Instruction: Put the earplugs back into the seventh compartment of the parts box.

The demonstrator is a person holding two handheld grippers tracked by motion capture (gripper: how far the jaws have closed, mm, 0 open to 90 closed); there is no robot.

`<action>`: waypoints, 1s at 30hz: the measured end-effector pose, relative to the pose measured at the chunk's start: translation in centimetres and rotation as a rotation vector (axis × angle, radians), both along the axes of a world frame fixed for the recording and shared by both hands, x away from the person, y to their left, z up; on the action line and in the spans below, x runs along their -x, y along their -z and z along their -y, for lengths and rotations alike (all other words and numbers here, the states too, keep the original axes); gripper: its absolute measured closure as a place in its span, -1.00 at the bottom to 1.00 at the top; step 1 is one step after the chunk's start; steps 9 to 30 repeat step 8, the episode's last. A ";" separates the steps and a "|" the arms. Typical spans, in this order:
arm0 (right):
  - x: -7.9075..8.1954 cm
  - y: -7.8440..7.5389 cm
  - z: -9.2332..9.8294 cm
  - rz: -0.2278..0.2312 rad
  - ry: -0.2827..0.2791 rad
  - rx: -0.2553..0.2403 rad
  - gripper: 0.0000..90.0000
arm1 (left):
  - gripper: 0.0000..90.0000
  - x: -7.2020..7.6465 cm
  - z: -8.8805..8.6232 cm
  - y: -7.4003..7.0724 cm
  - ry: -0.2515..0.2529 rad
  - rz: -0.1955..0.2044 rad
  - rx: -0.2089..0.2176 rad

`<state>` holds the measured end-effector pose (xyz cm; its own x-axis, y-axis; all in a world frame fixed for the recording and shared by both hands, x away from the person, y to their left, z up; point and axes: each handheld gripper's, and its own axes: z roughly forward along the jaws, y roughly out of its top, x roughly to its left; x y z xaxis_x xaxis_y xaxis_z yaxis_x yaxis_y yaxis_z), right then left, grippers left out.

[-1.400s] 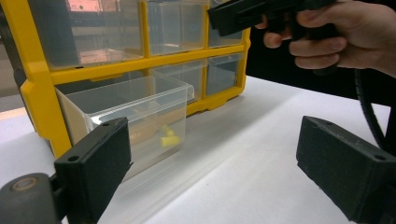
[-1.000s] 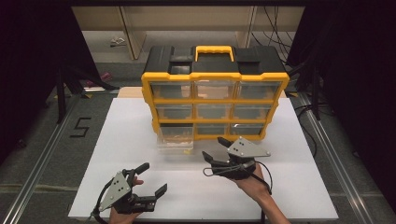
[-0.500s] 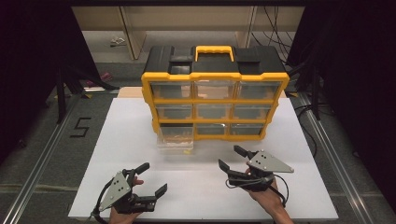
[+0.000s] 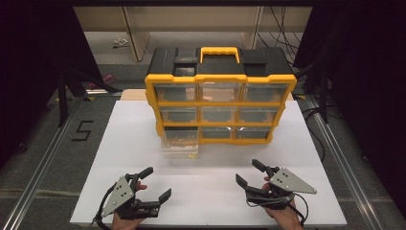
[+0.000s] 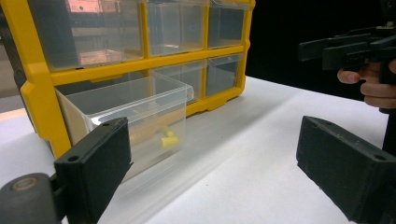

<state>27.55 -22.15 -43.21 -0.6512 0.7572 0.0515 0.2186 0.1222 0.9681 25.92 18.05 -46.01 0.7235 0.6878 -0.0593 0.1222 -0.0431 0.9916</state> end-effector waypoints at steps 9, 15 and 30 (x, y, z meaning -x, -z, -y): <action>0.1 0.4 0.3 0.008 0.009 -0.011 -0.40 | -0.78 0.0 0.0 0.0 0.001 0.000 -0.001; 0.1 0.4 0.3 0.008 0.009 -0.011 -0.40 | -0.78 0.0 0.0 0.0 0.001 0.000 -0.001; 0.1 0.4 0.3 0.008 0.009 -0.011 -0.40 | -0.78 0.0 0.0 0.0 0.001 0.000 -0.001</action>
